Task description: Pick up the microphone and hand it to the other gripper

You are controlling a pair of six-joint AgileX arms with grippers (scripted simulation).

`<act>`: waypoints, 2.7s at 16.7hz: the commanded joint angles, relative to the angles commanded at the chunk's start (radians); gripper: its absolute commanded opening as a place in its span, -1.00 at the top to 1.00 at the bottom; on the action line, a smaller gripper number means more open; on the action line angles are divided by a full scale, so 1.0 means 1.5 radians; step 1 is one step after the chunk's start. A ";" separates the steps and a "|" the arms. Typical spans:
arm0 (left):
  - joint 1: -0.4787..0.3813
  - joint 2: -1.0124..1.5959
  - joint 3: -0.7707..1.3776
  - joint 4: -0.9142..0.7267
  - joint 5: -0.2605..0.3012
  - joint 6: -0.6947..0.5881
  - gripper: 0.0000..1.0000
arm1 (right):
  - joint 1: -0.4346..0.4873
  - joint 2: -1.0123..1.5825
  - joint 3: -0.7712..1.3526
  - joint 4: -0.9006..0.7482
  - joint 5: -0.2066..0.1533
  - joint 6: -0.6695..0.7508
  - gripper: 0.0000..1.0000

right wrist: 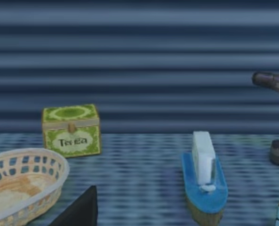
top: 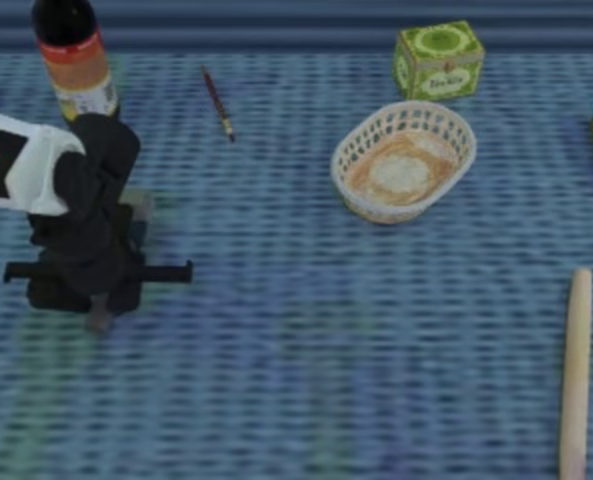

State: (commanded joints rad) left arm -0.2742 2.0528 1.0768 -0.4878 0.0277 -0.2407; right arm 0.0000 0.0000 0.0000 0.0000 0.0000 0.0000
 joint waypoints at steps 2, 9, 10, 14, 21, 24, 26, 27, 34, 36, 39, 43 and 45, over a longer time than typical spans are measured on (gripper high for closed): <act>0.000 0.000 0.000 0.000 0.000 0.000 1.00 | 0.000 0.000 0.000 0.000 0.000 0.000 -1.00; 0.005 -0.040 -0.001 0.019 -0.013 0.033 1.00 | 0.000 0.000 0.000 0.000 0.000 0.000 -1.00; 0.006 -0.044 -0.007 0.047 0.000 0.038 1.00 | 0.000 0.000 0.000 0.000 0.000 0.000 -1.00; 0.014 -0.077 -0.047 0.221 0.078 0.063 1.00 | 0.000 0.000 0.000 0.000 0.000 0.000 -1.00; 0.032 -0.174 -0.164 0.660 0.256 0.123 1.00 | 0.000 0.000 0.000 0.000 0.000 0.000 -1.00; 0.040 -0.224 -0.209 0.814 0.322 0.148 1.00 | 0.000 0.000 0.000 0.000 0.000 0.000 -1.00; 0.045 -0.254 -0.231 0.883 0.355 0.161 1.00 | 0.000 0.000 0.000 0.000 0.000 0.000 -1.00; 0.046 -0.266 -0.239 0.907 0.367 0.166 1.00 | 0.000 0.000 0.000 0.000 0.000 0.000 -1.00; 0.045 -0.281 -0.246 0.933 0.380 0.174 1.00 | 0.000 0.000 0.000 0.000 0.000 0.000 -1.00; 0.034 -0.281 -0.245 0.933 0.370 0.173 1.00 | 0.000 0.000 0.000 0.000 0.000 0.000 -1.00; -0.027 -0.286 -0.239 0.930 0.307 0.172 1.00 | 0.000 0.000 0.000 0.000 0.000 0.000 -1.00; -0.152 -0.299 -0.231 0.920 0.172 0.170 1.00 | 0.000 0.000 0.000 0.000 0.000 0.000 -1.00; -0.205 -0.307 -0.228 0.916 0.116 0.169 1.00 | 0.000 0.000 0.000 0.000 0.000 0.000 -1.00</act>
State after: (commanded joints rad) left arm -0.5823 1.5920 0.7349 0.8862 0.2021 0.0126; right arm 0.0000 0.0000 0.0000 0.0000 0.0000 0.0000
